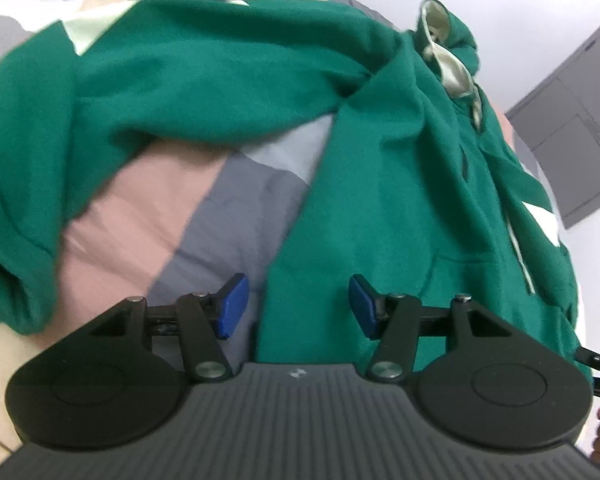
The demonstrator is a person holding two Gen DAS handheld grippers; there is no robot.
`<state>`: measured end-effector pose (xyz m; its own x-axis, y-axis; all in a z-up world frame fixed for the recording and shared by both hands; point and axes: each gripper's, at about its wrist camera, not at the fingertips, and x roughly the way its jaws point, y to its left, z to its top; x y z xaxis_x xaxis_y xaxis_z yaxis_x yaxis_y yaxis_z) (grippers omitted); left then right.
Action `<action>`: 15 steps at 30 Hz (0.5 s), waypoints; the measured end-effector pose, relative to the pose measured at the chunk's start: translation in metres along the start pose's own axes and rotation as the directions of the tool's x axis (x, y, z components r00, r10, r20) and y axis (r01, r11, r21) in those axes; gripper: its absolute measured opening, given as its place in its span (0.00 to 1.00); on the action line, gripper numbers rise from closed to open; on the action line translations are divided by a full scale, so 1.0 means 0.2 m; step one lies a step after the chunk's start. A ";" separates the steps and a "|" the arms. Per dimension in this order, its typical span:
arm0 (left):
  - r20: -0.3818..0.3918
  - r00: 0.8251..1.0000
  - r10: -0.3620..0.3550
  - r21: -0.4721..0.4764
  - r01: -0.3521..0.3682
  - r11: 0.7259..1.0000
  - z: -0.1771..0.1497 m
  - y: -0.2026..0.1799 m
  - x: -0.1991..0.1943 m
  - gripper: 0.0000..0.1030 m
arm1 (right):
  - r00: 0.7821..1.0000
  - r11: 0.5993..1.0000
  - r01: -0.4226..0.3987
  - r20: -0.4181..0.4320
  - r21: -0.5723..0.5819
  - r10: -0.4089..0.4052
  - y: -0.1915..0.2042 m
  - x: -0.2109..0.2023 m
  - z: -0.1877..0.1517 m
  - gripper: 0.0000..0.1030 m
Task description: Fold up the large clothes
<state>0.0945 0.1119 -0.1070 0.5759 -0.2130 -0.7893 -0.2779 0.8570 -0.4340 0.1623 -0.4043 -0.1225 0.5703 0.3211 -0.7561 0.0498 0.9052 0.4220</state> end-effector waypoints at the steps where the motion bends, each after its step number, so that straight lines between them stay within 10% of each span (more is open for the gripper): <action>1: -0.009 1.000 -0.019 -0.006 0.019 1.000 0.00 -0.01 0.00 0.58 | 0.999 0.999 -0.031 -0.020 0.015 0.032 0.00 0.02 0.00 0.80; 6: -0.049 0.998 -0.050 -0.031 0.049 0.998 -0.03 -0.02 0.03 0.56 | 0.994 0.997 -0.073 -0.081 0.015 0.074 0.06 0.05 -0.04 0.56; 10: -0.078 0.995 -0.059 -0.035 0.057 0.998 -0.04 -0.02 0.02 0.17 | 0.996 0.999 -0.026 -0.081 -0.035 0.023 0.15 0.02 -0.08 0.18; 15: -0.030 0.987 -0.158 -0.042 0.157 0.987 -0.04 -0.03 -0.11 0.10 | 1.000 0.995 -0.029 -0.007 -0.092 0.028 0.23 -0.14 -0.05 0.08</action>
<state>0.0775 0.1087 -0.0899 0.5894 -0.3600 -0.7232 -0.2160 0.7924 -0.5704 0.1397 -0.3695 -0.0871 0.5654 0.3488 -0.7474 -0.0421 0.9172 0.3962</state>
